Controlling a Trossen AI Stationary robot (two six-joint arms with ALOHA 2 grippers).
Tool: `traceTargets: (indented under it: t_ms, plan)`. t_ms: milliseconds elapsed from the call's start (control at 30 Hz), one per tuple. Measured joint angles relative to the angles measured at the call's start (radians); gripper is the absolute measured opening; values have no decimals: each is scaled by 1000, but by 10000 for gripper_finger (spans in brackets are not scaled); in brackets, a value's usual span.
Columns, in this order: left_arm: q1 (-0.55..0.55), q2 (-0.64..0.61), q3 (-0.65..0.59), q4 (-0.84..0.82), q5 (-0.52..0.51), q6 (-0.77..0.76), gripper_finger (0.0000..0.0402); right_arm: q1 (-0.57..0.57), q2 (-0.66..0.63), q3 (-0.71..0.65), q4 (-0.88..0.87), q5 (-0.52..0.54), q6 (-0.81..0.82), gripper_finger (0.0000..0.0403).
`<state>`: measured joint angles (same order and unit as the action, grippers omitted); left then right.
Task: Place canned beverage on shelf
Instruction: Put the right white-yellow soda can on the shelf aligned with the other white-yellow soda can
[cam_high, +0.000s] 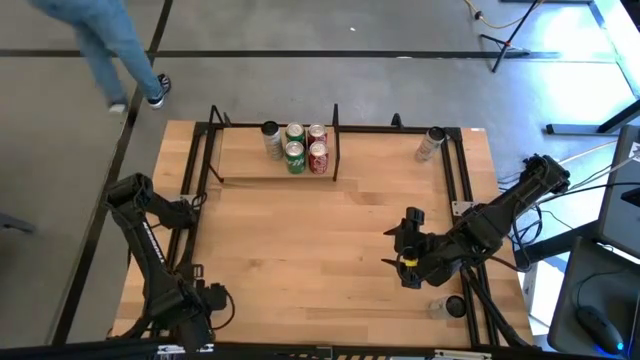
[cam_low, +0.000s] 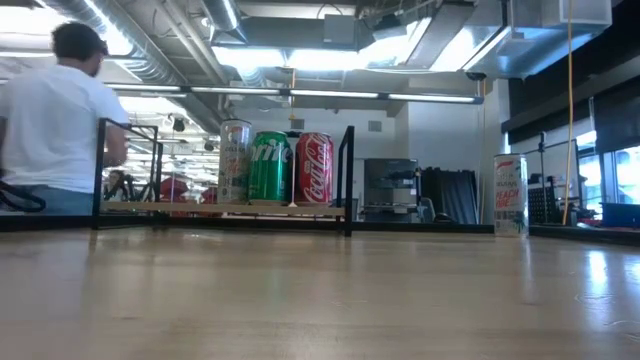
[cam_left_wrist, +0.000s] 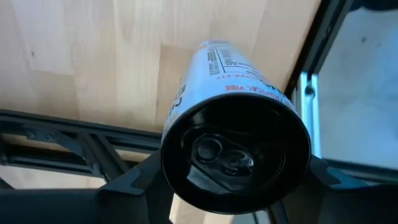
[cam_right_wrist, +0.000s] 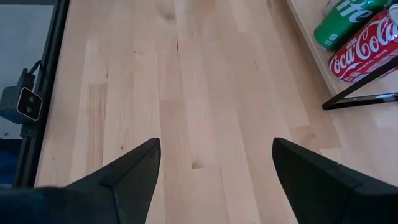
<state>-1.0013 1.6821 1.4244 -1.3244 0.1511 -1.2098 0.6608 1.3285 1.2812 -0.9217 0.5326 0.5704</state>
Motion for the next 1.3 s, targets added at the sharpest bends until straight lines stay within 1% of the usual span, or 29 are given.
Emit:
traceTargets:
  t_ms: [333,467,567,633,733,867,967,1067,1200,1300]
  plan:
    - [120,-7,78,-4,-28,-111,204,0,0,0,-2,2,-18,298]
    - [178,-16,122,-63,-57,-137,204,0,0,0,-5,2,-21,298]
    - [220,-16,128,-111,-72,-147,209,0,0,0,-19,5,-23,298]
    - [243,-16,128,-115,-101,-157,210,0,0,0,-26,10,-21,298]
    - [281,-16,125,-117,-154,-219,212,0,0,0,-25,10,-20,298]
    - [331,-16,94,-116,-153,-303,213,0,0,0,-25,11,-19,298]
    - [357,-16,49,-99,-113,-345,214,0,0,0,-25,26,-19,298]
    - [389,-16,20,-57,-79,-359,214,0,0,0,-25,34,-21,298]
    - [413,-16,14,-26,-91,-359,216,0,0,0,-33,33,-25,298]
    - [422,-16,14,-10,-93,-359,227,0,-1,0,-49,33,-25,298]
